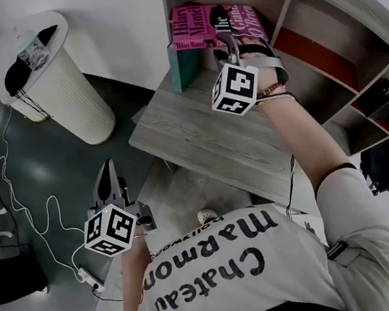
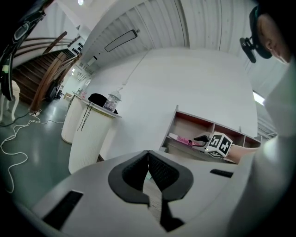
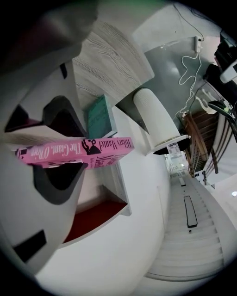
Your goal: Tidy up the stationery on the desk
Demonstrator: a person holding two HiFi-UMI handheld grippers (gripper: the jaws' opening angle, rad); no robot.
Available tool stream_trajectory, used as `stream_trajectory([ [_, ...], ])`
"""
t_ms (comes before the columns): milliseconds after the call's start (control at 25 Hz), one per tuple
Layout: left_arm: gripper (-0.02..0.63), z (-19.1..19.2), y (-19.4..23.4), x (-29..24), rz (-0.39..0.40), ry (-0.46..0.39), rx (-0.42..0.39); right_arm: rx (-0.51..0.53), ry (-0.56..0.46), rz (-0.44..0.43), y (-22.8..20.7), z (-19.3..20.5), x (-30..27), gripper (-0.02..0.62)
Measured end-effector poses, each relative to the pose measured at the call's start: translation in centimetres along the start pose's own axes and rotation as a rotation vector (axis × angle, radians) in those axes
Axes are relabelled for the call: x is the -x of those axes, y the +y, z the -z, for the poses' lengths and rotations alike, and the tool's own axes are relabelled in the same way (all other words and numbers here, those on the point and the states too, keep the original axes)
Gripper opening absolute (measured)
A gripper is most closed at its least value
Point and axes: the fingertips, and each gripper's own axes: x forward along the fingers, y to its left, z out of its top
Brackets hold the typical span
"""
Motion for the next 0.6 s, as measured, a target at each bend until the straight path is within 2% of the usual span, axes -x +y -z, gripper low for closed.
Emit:
stream_trajectory([
  [480,0.015,0.5,0.5,0.1,-0.007,0.007,0.017,0.022,0.022,0.076,-0.3,-0.1,-0.8,0.204],
  [600,0.015,0.5,0.8,0.1,-0.015,0.006,0.021,0.032,0.027,0.069,0.3,0.0,-1.2,0.213],
])
